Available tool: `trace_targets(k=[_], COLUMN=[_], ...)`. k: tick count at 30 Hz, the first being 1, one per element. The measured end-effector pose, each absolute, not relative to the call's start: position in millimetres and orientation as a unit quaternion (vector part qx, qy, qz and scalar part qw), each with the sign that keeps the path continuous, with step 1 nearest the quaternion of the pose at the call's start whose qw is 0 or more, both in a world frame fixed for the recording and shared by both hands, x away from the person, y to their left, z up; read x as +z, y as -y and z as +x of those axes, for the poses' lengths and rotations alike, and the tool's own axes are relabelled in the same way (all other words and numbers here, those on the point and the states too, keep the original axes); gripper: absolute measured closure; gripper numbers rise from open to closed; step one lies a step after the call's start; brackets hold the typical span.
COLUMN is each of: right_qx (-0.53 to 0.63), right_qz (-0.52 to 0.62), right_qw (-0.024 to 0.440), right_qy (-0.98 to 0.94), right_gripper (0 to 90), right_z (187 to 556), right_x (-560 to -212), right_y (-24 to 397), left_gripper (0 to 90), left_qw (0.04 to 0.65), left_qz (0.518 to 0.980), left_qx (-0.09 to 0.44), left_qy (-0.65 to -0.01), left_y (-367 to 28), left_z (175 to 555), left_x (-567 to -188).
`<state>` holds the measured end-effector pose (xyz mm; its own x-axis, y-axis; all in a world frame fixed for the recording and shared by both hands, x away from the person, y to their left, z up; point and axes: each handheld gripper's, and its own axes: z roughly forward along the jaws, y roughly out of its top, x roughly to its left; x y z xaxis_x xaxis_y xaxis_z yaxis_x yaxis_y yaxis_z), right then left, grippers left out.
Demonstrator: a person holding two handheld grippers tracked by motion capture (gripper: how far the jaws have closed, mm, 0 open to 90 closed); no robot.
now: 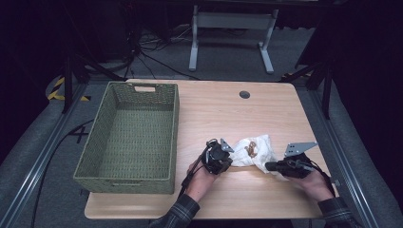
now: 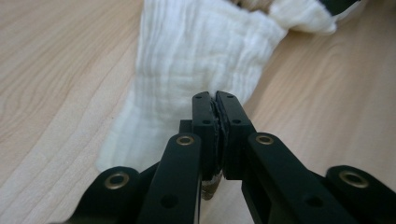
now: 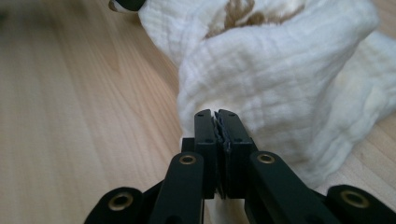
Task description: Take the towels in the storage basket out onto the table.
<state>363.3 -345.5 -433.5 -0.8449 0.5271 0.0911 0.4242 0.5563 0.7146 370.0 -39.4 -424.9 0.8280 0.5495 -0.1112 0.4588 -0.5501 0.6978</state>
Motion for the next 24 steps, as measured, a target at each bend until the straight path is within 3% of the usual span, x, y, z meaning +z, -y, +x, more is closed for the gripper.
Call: trace_targets(k=[15, 24], right_qx=[0.465, 0.417], right_qz=[0.214, 0.262], right_qw=[0.107, 0.1], right_qy=[-0.852, -0.865], right_gripper=[87.4, 87.1], right_z=[335, 373], right_x=[-366, -397], right_y=[351, 358], left_gripper=[87.1, 86.8], left_qw=[0.47, 0.428], left_qz=[0.831, 0.84], left_qx=[0.1, 0.093], left_qy=[-0.28, -0.321], left_y=[2, 19], left_z=[351, 390], left_x=[-347, -377])
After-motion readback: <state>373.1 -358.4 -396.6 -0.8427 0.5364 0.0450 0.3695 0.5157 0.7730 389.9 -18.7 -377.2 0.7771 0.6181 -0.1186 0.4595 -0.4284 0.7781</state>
